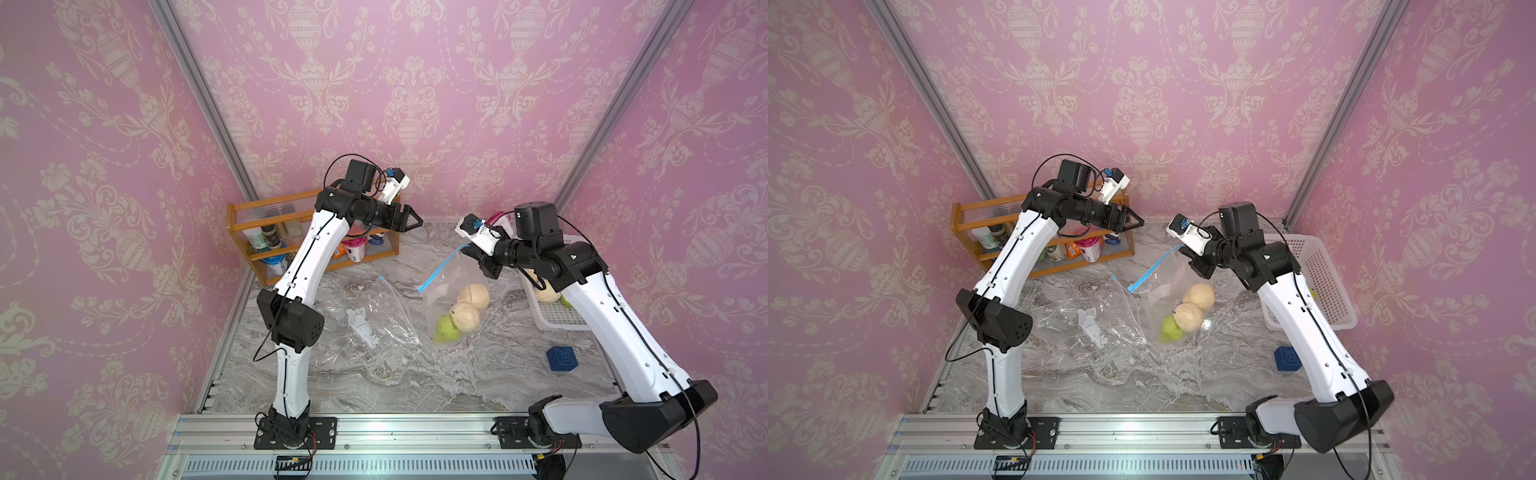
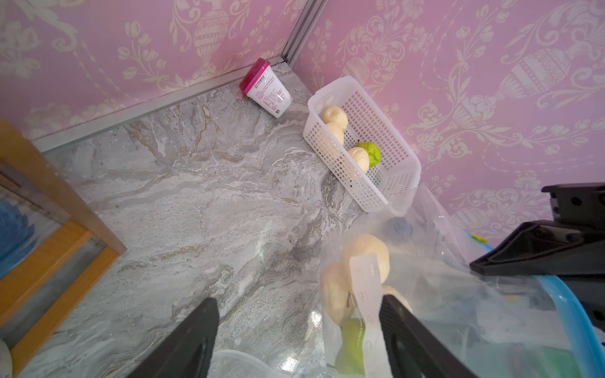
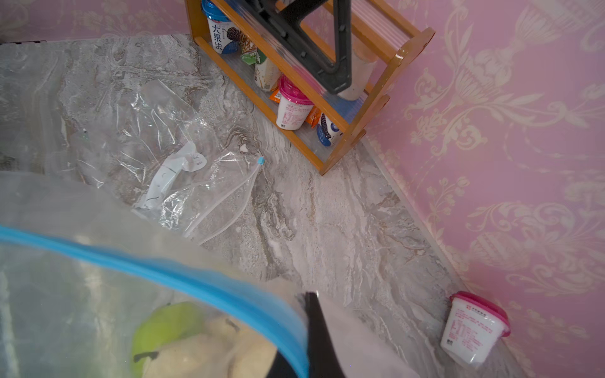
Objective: Open the zip-top bag and take out the pear
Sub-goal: Pick up the zipper food storage bag at the center of the board.
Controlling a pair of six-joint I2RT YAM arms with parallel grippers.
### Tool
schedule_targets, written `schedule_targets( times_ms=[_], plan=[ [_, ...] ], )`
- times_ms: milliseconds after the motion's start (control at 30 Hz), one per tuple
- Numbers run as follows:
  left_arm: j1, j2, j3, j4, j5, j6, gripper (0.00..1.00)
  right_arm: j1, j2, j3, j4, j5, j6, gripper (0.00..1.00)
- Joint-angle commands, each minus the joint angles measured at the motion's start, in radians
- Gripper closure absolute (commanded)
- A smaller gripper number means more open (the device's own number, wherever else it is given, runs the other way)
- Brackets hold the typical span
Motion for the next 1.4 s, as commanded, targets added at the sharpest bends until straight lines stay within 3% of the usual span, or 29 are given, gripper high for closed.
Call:
schedule_targets(
  times_ms=[0,333,467,733,900,1033,1367],
  plan=[
    [-0.014,-0.01,0.0,0.046,0.018,0.204,0.19,0.004,0.062,0.095,-0.251,-0.066,0.13,1.0],
    [-0.014,0.023,-0.062,0.047,0.2,0.465,0.2,0.0,0.16,0.179,-0.394,-0.13,0.178,1.0],
    [-0.014,0.021,-0.068,-0.034,0.277,0.646,0.2,-0.014,0.161,0.179,-0.387,-0.175,0.185,1.0],
    [-0.003,-0.032,-0.066,-0.128,0.395,0.76,0.21,-0.057,0.208,0.227,-0.399,-0.188,0.273,1.0],
    [-0.016,-0.046,-0.066,-0.14,0.416,0.684,0.22,-0.059,0.29,0.332,-0.454,-0.165,0.354,1.0],
    [-0.045,-0.048,-0.059,-0.116,0.332,0.602,0.23,-0.059,0.34,0.395,-0.487,-0.151,0.395,1.0],
    [-0.101,-0.037,-0.065,-0.124,0.191,0.583,0.26,-0.038,0.385,0.455,-0.497,-0.141,0.47,1.0]
  ],
)
